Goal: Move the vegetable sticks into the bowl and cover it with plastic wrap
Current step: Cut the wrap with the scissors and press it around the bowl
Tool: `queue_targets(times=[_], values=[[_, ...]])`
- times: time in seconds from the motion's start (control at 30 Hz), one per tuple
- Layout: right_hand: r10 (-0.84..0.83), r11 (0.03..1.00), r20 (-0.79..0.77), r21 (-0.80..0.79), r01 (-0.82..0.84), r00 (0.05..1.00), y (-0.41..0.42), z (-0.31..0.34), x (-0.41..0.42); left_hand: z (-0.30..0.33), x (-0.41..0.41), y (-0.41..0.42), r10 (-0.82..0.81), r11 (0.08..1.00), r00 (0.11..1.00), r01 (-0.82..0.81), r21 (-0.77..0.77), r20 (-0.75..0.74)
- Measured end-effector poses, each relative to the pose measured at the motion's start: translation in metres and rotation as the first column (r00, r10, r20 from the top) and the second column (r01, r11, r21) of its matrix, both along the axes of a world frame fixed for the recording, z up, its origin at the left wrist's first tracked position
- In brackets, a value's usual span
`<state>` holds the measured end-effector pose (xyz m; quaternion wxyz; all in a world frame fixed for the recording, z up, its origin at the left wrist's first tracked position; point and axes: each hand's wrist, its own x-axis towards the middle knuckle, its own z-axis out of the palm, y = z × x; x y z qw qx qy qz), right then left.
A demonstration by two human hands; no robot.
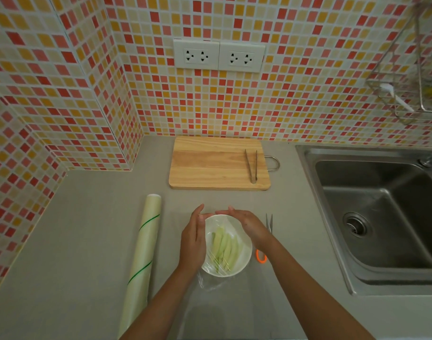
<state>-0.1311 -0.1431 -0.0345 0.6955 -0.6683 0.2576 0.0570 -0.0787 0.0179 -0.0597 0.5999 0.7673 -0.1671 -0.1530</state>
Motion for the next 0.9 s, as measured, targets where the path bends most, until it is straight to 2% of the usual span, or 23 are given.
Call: queue_targets(times=[0.23, 0.4, 0.5, 0.57, 0.67, 0.9], values=[[-0.060, 0.998, 0.022, 0.027, 0.059, 0.998, 0.006, -0.001, -0.011, -0.006, 0.007, -0.001, -0.065, 0.997, 0.998, 0.065, 0.047, -0.007], [-0.230, 0.971, 0.106, -0.038, 0.235, 0.967, 0.018, -0.006, -0.024, -0.001, 0.024, -0.006, -0.138, 0.983, 0.989, 0.132, 0.124, 0.044], [-0.383, 0.919, 0.170, -0.029, 0.393, 0.908, 0.030, -0.010, -0.033, 0.004, 0.029, -0.007, 0.012, 0.989, 0.994, -0.028, 0.146, 0.106], [-0.430, 0.898, 0.185, -0.017, 0.440, 0.884, 0.034, -0.011, -0.038, 0.006, 0.029, -0.005, 0.114, 0.967, 0.992, -0.125, 0.221, 0.059], [-0.474, 0.874, 0.198, -0.019, 0.486, 0.858, 0.037, -0.010, -0.043, 0.003, 0.019, -0.003, 0.143, 0.924, 0.989, -0.121, 0.364, -0.035], [-0.487, 0.865, 0.225, -0.010, 0.502, 0.844, 0.040, -0.011, -0.043, 0.000, 0.008, -0.001, 0.202, 0.880, 0.978, -0.157, 0.449, -0.054]])
